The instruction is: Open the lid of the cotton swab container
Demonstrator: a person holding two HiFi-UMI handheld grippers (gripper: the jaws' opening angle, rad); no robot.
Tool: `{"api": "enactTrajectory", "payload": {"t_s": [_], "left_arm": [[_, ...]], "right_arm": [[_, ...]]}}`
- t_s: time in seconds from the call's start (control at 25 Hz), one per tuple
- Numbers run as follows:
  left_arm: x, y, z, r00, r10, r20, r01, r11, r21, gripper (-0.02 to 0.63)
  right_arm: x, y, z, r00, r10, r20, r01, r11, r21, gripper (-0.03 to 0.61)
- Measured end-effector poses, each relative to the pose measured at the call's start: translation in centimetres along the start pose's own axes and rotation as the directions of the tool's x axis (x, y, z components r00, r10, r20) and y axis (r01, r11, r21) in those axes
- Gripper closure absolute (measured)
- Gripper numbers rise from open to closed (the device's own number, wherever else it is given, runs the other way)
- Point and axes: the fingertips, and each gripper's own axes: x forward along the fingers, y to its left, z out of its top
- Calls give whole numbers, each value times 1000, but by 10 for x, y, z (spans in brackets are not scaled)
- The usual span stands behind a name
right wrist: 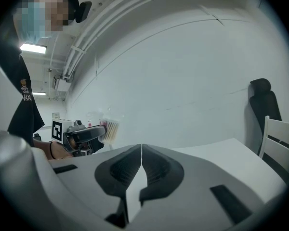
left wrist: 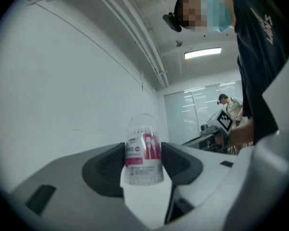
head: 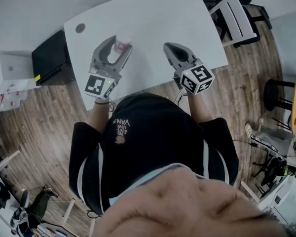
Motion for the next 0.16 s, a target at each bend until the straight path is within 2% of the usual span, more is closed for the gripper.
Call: {"api": "enactTrajectory", "payload": {"t_s": [0.16], "left_arm": [[2, 0, 0, 1000, -2, -4, 2, 1000, -1, 371]], "right_arm": [[0, -2, 2, 1000, -2, 3, 2, 1000, 0, 563]]}}
